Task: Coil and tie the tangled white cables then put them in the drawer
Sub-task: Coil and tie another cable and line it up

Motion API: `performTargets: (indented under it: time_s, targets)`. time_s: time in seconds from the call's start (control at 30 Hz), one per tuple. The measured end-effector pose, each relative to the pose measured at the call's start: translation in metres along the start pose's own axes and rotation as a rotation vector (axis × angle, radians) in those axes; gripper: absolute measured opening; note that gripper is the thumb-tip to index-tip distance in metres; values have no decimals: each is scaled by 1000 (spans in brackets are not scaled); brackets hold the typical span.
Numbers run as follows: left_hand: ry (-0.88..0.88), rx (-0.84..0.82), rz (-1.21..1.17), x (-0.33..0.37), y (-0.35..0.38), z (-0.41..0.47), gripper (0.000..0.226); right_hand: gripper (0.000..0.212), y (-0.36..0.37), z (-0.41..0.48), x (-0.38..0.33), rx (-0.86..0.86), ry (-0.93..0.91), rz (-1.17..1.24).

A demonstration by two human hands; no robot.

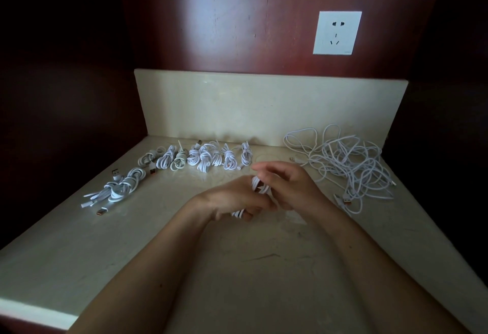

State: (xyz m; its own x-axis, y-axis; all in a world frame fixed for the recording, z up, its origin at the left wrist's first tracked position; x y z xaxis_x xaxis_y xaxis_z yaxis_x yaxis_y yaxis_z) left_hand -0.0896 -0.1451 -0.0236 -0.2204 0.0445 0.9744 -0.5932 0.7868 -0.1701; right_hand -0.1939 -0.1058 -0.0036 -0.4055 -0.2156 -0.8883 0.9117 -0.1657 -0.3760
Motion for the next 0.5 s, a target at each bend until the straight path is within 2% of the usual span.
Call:
performTargets:
  time_s: [0.13,0.27,0.4,0.5]
  targets:
    - [42,-9,56,2,4,0,29,24,5,-2,7,-88,106,142]
    - [70,75,36,2,-1,0,9,12,5,-1,2,21,80,188]
    - [162,178,64,7,-4,3,16,5,3,5,3,147,54,124]
    - [258,255,132,10,-3,3,19,7,-6,6,2,197,57,189]
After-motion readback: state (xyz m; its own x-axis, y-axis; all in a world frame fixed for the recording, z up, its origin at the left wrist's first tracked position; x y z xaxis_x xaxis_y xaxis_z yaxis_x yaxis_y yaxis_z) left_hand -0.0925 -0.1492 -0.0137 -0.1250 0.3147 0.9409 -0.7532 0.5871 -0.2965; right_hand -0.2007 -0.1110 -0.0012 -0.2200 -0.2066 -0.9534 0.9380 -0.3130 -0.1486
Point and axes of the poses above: each hand's wrist, its own z-axis towards the middle knuckle, its own y-axis out of the palm, x = y × z, the point moved 5 cm from there along z, towards the middle knuckle, and after that the axes turned 8 degrees about -z, right-handed, at the moved point
